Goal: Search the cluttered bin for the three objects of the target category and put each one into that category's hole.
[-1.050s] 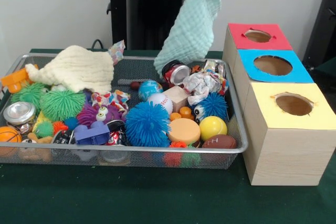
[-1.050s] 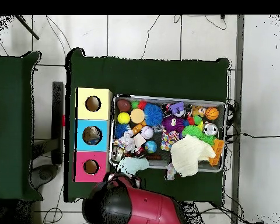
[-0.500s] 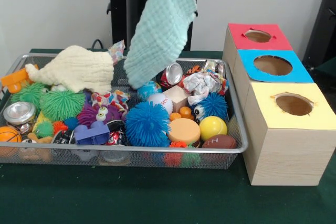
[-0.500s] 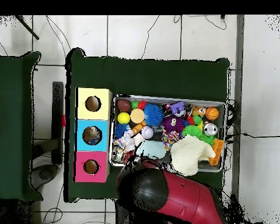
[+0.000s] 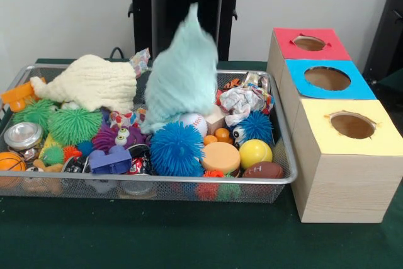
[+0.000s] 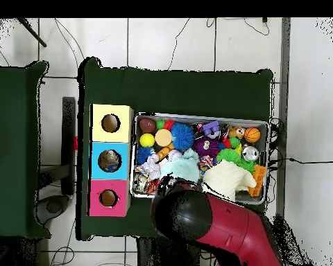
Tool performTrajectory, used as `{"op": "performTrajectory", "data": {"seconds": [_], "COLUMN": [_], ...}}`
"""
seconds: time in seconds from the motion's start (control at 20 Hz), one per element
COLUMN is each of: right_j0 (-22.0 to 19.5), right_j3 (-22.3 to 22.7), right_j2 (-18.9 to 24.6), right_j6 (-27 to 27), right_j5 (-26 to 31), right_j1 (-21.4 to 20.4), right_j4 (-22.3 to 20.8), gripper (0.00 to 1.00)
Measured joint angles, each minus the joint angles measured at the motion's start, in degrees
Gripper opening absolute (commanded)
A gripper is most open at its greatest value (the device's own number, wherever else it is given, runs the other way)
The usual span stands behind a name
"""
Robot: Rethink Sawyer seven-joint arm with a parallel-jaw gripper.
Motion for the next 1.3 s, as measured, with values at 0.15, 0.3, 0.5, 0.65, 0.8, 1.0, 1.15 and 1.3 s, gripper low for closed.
{"op": "performTrajectory", "data": {"seconds": [0.15,0.3,0.5,0.65,0.8,1.0,1.15,1.3], "right_j0": [0.00,0.02,0.03,-0.23,-0.51,-0.52,-0.53,-0.76], "right_j3": [0.11,0.31,0.66,1.16,1.34,1.33,1.28,1.09], "right_j2": [0.17,0.29,0.45,1.21,1.86,2.33,2.68,3.18], "right_j6": [0.00,0.00,0.00,0.00,0.00,0.00,0.00,0.00], "right_j5": [-0.64,-1.60,-3.89,-7.08,-10.74,-14.38,-16.92,-18.97], "right_j1": [0.11,0.09,0.11,0.52,1.79,4.68,8.16,12.29], "right_j4": [-0.03,-0.08,-0.09,-0.09,-0.09,-0.08,-0.07,-0.11], "gripper": [1.00,1.00,1.00,1.00,1.00,1.00,1.00,1.00]}}
